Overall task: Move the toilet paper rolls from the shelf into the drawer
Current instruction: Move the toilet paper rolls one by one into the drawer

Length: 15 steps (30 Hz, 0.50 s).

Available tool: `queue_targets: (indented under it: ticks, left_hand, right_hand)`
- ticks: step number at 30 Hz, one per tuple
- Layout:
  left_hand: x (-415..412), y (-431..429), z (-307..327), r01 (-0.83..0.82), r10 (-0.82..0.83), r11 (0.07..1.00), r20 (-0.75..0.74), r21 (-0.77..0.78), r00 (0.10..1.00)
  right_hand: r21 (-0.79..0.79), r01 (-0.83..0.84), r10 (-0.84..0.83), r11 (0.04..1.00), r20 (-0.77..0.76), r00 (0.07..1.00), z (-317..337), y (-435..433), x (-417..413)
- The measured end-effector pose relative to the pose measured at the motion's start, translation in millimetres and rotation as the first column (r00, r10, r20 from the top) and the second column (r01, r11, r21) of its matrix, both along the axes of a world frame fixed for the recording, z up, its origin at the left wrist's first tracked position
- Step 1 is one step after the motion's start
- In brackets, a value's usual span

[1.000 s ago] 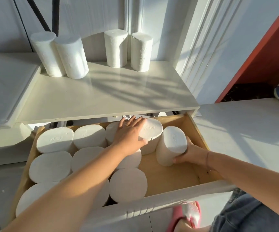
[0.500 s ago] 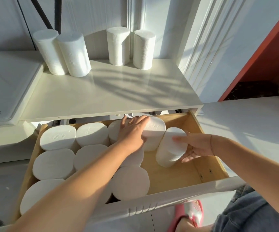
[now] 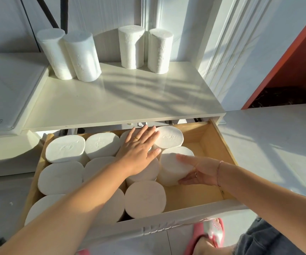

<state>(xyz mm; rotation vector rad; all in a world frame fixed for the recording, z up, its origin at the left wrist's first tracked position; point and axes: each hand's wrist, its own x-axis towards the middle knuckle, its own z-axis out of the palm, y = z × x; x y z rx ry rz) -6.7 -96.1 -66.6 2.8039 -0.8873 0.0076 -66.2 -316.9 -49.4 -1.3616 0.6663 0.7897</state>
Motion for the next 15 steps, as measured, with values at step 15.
queue_targets:
  ticks: [15]
  left_hand:
    - [-5,15,4,-0.087,0.085,0.996,0.145,0.01,0.986]
  right_hand:
    - [-0.923,-0.351,0.814,-0.155,-0.321,0.485,77,31,50]
